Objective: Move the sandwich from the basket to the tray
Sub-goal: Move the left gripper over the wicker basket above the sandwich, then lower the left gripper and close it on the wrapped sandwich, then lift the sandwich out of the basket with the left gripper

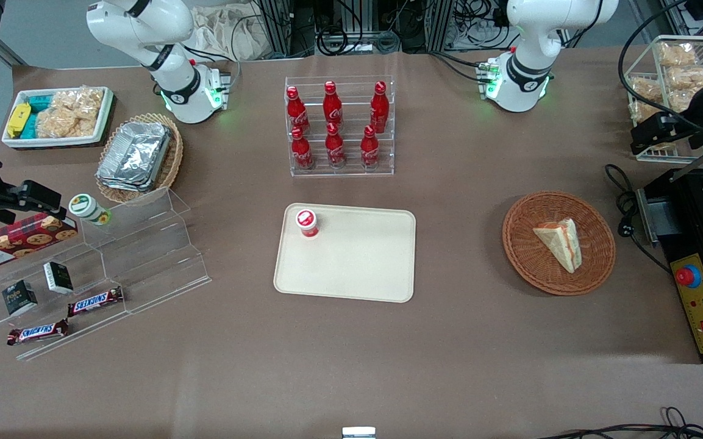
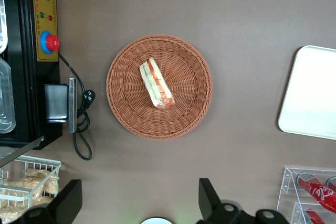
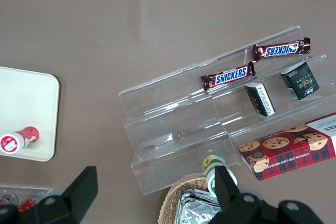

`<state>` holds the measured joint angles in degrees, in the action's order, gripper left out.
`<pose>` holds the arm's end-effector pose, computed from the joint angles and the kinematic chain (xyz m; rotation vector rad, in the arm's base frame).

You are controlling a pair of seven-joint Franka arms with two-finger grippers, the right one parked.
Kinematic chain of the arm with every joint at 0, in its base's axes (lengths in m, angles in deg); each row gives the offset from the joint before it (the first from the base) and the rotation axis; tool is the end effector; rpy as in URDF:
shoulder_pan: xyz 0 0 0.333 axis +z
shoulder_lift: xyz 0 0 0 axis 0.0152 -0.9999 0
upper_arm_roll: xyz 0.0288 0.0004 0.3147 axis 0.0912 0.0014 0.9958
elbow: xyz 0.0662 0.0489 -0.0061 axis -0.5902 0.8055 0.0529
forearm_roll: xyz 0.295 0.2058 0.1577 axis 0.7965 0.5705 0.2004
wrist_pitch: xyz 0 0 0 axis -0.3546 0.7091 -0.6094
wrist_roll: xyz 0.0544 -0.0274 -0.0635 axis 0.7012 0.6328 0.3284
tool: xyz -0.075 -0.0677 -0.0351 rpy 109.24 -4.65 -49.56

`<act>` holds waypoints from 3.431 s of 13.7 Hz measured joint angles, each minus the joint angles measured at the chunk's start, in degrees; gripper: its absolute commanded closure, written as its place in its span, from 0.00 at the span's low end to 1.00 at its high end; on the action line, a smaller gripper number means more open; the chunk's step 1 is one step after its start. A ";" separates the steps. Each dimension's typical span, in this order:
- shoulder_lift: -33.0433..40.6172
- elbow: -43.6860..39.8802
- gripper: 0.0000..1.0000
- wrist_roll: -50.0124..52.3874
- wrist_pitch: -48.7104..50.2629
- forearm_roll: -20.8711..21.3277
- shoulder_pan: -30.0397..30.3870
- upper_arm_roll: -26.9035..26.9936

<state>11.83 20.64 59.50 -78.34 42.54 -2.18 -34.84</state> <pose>0.5148 -0.0039 0.6439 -3.1237 -0.1120 -0.0001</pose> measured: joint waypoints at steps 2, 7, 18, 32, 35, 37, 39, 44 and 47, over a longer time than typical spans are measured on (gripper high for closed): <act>0.09 -0.01 0.00 -0.03 -0.02 0.00 0.00 0.11; 0.16 -0.02 0.00 -0.24 0.37 0.13 0.09 0.35; -11.59 0.87 0.00 4.97 -5.86 0.12 0.35 1.00; -22.40 18.32 0.00 18.63 -32.07 0.12 0.50 1.28; -23.65 22.36 0.00 20.05 -38.78 0.12 0.65 1.29; -24.65 25.13 0.00 20.99 -43.56 0.13 0.71 1.29; -25.77 27.26 0.03 21.53 -47.17 0.13 0.71 1.29; -26.73 27.95 0.59 21.94 -48.20 0.13 0.73 1.29; -26.65 27.87 0.65 22.04 -48.23 0.13 0.73 1.29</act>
<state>-14.82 48.51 81.54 -126.57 42.66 -1.45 -33.55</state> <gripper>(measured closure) 0.551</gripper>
